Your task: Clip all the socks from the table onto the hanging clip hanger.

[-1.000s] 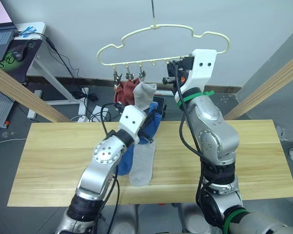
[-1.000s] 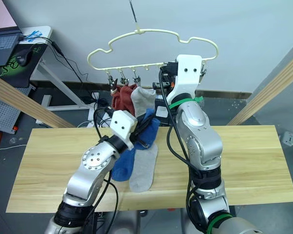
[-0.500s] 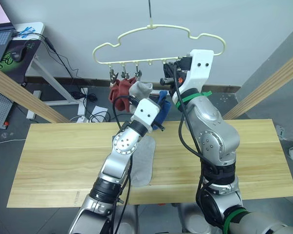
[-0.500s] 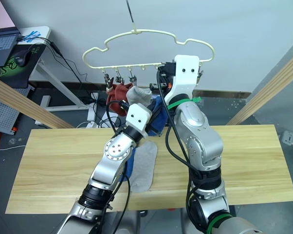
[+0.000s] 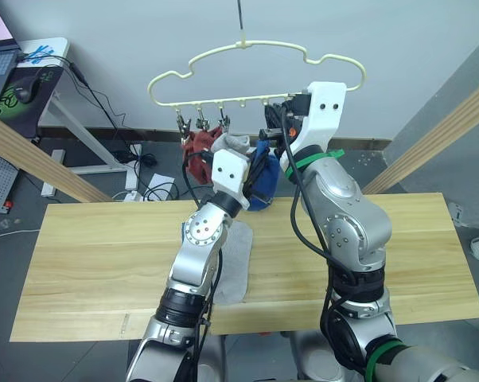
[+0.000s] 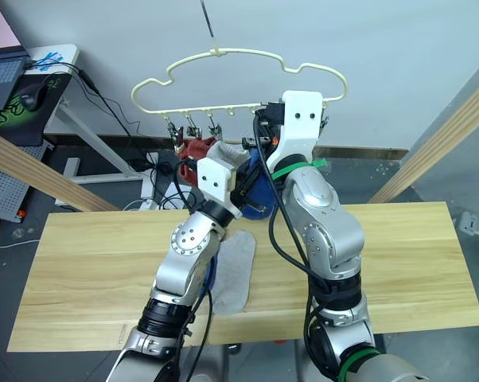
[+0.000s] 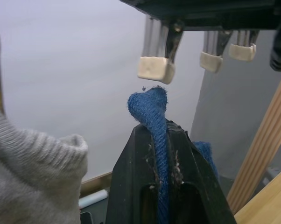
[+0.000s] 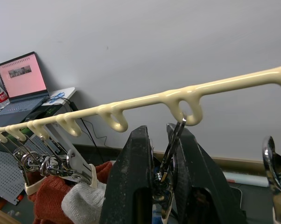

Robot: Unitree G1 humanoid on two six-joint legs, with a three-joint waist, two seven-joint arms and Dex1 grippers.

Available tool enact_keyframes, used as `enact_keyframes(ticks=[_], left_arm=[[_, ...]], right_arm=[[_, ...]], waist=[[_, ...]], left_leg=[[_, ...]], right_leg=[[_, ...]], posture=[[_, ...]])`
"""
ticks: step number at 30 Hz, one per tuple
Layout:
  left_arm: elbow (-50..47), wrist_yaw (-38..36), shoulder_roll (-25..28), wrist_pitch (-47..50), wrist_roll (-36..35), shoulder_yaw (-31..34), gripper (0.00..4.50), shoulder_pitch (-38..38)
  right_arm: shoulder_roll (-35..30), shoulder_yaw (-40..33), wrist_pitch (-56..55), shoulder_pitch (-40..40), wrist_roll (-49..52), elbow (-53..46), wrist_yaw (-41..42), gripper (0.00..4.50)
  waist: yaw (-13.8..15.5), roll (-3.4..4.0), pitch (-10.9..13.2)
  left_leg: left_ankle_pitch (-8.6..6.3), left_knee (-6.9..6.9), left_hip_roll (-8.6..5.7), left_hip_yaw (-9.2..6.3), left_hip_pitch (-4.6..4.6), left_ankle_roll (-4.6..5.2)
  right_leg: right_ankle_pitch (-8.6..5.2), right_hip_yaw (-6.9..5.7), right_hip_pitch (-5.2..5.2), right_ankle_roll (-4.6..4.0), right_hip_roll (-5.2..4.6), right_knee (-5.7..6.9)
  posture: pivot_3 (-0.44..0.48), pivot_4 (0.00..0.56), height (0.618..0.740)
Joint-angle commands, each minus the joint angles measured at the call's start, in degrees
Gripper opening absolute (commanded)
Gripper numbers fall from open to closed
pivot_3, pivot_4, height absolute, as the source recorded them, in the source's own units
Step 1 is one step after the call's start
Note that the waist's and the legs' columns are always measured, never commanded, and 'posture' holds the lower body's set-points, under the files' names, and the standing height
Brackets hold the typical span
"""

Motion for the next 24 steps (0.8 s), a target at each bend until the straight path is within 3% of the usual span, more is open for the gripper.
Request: enact_keyframes(ticks=[1, 16, 24], left_arm=[[-4.0, -1.6, -0.8, 0.7, -2.9, 0.4, 0.0, -0.3], [-7.7, -2.1, -2.7, 7.4, -9.2, 1.7, 0.0, -0.9], [-6.7, -2.3, -1.0, 3.6, -4.1, -0.9, 0.0, -0.4]], right_arm=[[2.5, 0.7, -0.9, 0.2, 1.1, -3.5, 0.0, 0.23], [2.1, 1.3, -1.6, 0.6, 0.6, -3.4, -0.3, 0.23], [2.3, 1.4, -2.0, 0.7, 0.9, -3.3, 0.1, 0.23]], waist=[[0.0, 0.0, 0.0], [0.0, 0.0, 0.0], [0.0, 0.0, 0.0]], left_leg=[[0.0, 0.0, 0.0, 0.0, 0.0, 0.0], [0.0, 0.02, 0.0, 0.0, -0.01, 0.0], [0.0, 0.01, -0.01, 0.0, -0.01, 0.0]], right_leg=[[0.0, 0.0, 0.0, 0.0, 0.0, 0.0], [0.0, 0.0, 0.0, 0.0, 0.01, 0.0], [0.0, 0.0, 0.0, 0.0, 0.01, 0.0]], posture=[[-0.109, 0.411, 0.74], [-0.106, 0.408, 0.74], [-0.106, 0.403, 0.74]])
